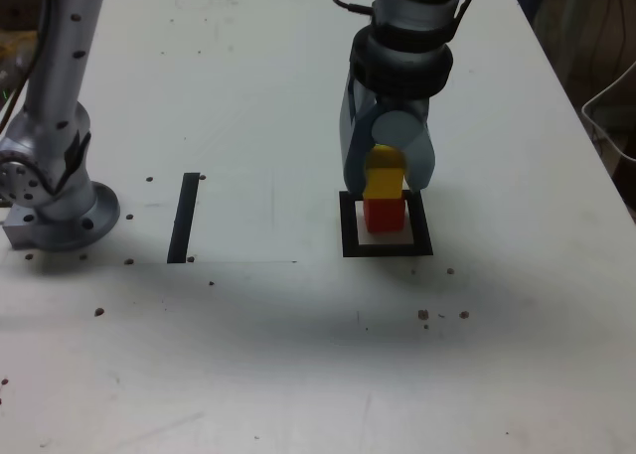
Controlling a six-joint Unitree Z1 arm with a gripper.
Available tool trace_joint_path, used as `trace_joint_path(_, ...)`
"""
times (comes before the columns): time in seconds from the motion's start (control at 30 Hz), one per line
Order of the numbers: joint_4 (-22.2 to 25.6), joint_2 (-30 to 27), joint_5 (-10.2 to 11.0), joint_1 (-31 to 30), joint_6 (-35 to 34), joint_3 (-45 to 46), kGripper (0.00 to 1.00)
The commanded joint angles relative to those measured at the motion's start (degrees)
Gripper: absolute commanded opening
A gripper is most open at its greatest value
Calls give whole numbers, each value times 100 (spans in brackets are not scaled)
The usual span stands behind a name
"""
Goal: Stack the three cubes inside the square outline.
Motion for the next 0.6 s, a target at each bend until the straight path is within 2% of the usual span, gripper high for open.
trace_joint_path(0.0, -11, 8, -2, 13, 13, 8, 46)
trace_joint_path(0.1, -79, 18, -1, 13, 54, 25, 55)
trace_joint_path(0.23, -176, 21, 1, 13, 116, 94, 80)
trace_joint_path(0.33, -157, 20, 12, 17, 117, 175, 95)
trace_joint_path(0.4, -139, 22, 17, 19, 114, 211, 99)
trace_joint_path(0.57, -158, -11, 58, 21, 125, 190, 99)
